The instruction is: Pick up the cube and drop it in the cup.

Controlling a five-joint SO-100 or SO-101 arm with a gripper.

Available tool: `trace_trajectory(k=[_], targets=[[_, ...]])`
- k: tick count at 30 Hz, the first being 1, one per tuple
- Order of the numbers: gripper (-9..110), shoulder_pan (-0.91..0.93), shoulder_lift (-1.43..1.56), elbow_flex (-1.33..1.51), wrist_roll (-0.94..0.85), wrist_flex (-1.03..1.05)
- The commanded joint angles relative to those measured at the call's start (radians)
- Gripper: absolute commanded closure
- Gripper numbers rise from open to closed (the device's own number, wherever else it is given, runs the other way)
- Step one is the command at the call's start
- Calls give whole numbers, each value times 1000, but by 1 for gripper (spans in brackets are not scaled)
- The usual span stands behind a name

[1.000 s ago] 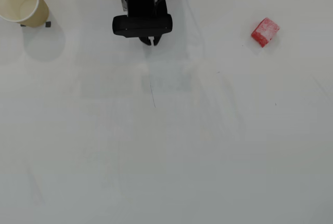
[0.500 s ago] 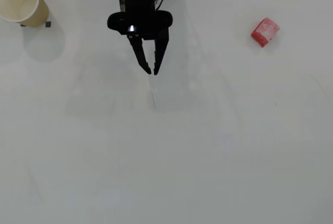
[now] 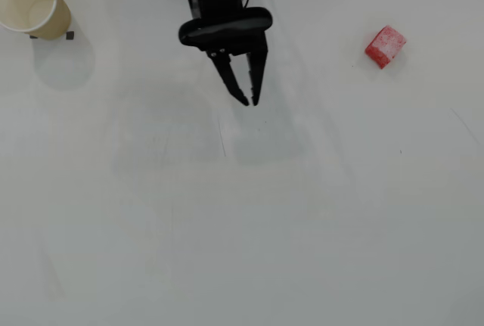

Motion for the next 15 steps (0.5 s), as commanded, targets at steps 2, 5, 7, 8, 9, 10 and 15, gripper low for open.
trace_trajectory(k=[2, 5, 7, 8, 9, 10, 15], targets=[[102, -97, 34, 37, 5, -35], [102, -150, 34, 37, 5, -35], [102, -186, 34, 37, 5, -37], [102, -202, 34, 37, 5, -40], [102, -219, 34, 37, 5, -41], [102, -238, 34, 37, 5, -41], [102, -339, 34, 37, 5, -41]])
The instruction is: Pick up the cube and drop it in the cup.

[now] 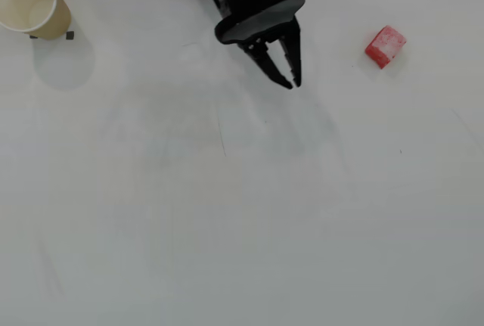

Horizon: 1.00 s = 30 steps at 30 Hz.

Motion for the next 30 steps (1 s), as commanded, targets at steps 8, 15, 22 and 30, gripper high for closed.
trace_trajectory(k=[8, 15, 22, 30], targets=[[102, -201, 34, 37, 5, -35], [102, -264, 34, 37, 5, -35], [102, -290, 34, 37, 5, -35], [102, -359, 34, 37, 5, -35]])
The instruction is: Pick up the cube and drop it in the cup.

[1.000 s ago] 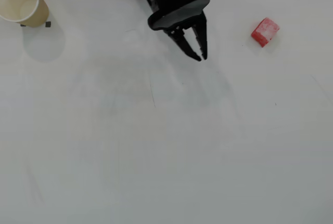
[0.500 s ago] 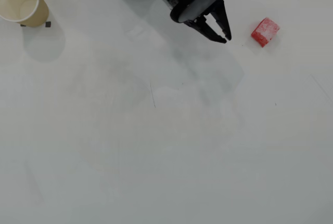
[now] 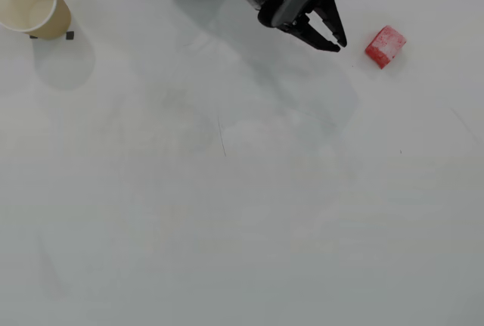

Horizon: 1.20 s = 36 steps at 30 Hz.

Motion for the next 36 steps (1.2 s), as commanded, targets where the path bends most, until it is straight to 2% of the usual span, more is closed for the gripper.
trace_trajectory(k=[1, 18, 23, 36], targets=[[102, -52, 34, 37, 5, -34], [102, -209, 32, 37, 5, 55], [102, -206, 31, 37, 5, 124], [101, -230, 31, 37, 5, 121]])
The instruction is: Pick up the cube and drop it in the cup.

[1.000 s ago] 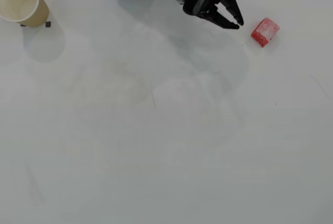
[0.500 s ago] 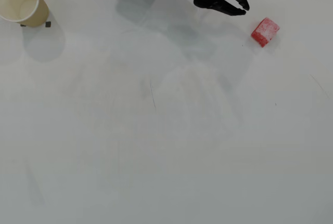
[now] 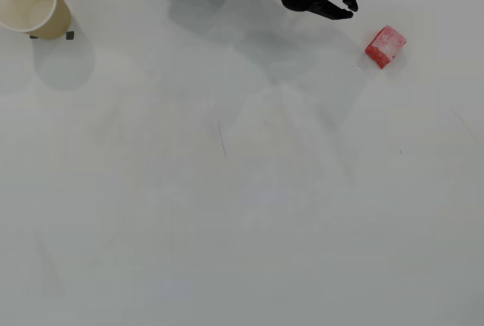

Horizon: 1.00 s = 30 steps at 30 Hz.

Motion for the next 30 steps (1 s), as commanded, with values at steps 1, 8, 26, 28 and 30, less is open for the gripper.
trace_trajectory(k=[1, 8, 26, 28, 30], targets=[[101, -6, 31, 37, 5, -8], [59, -23, 31, 37, 6, 3], [54, 17, -80, -17, 6, -80], [54, 6, -160, -69, 6, -114], [54, 2, -253, -121, 6, -169]])
